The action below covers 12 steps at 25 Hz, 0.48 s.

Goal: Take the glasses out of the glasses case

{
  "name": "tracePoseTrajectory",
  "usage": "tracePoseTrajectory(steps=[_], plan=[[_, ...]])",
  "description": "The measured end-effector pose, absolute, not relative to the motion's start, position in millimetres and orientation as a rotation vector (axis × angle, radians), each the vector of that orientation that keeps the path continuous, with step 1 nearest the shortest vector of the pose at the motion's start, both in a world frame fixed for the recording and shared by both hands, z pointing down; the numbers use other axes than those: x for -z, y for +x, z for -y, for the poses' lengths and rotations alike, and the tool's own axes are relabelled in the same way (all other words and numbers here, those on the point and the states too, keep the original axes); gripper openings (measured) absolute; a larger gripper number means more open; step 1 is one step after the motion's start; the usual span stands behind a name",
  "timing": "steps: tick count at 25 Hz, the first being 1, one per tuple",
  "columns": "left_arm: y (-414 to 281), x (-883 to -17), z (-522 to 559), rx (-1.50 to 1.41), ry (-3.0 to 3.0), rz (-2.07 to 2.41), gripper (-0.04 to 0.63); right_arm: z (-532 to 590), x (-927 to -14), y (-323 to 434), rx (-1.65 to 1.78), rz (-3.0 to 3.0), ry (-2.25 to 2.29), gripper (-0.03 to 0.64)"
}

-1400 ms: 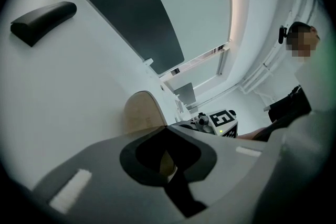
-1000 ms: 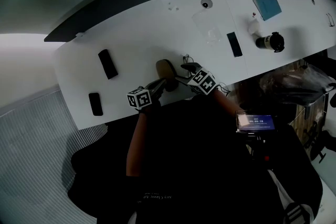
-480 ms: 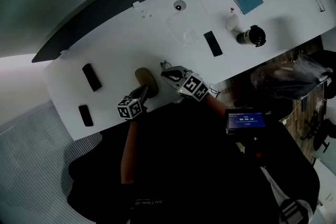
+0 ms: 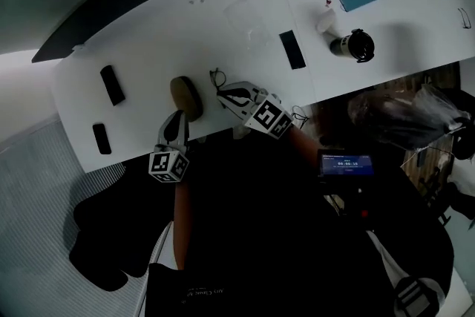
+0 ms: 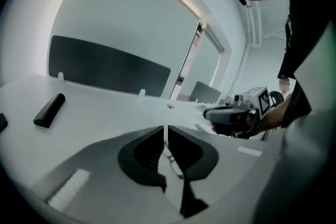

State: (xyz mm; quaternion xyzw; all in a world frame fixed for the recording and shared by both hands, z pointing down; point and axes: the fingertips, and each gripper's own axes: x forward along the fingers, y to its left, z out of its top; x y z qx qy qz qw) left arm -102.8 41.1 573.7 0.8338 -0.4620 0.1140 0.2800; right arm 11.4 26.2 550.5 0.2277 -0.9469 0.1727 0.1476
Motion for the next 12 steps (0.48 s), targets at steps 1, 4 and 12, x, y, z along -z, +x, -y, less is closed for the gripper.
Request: tracePoseTrajectory(steps=[1, 4, 12], plan=[[-98.4, -558.0, -44.6, -0.223, 2.27, 1.251, 0.034, -30.6, -547.2, 12.0, -0.474, 2.734, 0.637, 0.009], [-88.0, -515.1, -58.3, -0.017, 2.372, 1.254, 0.038, -43.3, -524.8, 9.7, -0.412, 2.767, 0.623, 0.008], [-76.6, -467.3, -101.2, 0.003, 2.58, 1.117, 0.038, -78.2, -477.1, 3.3, -0.28, 2.736, 0.849, 0.006]])
